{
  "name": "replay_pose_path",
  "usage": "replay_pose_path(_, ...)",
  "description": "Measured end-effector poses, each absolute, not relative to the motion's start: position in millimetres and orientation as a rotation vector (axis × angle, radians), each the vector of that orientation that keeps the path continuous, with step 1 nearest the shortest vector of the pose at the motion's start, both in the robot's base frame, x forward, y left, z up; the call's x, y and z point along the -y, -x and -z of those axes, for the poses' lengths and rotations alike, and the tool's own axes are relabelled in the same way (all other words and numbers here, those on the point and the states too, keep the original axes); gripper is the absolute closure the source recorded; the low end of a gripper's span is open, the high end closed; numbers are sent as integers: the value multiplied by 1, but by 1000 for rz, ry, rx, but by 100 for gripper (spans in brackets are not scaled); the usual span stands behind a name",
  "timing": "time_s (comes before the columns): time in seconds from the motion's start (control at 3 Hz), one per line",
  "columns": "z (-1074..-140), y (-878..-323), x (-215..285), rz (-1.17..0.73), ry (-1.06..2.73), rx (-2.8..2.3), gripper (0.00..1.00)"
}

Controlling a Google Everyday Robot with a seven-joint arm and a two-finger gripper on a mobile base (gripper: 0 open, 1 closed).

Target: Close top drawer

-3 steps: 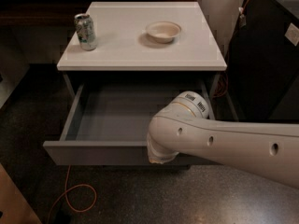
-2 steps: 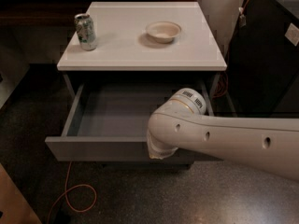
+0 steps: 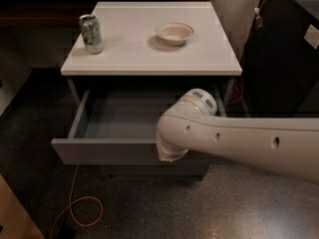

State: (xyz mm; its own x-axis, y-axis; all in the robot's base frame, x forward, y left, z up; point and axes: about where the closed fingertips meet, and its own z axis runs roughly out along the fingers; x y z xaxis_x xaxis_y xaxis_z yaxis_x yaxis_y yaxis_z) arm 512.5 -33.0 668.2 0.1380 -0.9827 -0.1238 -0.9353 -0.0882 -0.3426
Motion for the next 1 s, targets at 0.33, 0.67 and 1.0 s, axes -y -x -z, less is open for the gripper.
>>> replay_pose_path(0.33,-669,-525,36,209,2067,-1855,100)
replay_pose_path(0.67,-669,-537,39,214,2055,-1857,100)
replay_pose_path(1.0,-668,-558,45,216,2050,-1853,100)
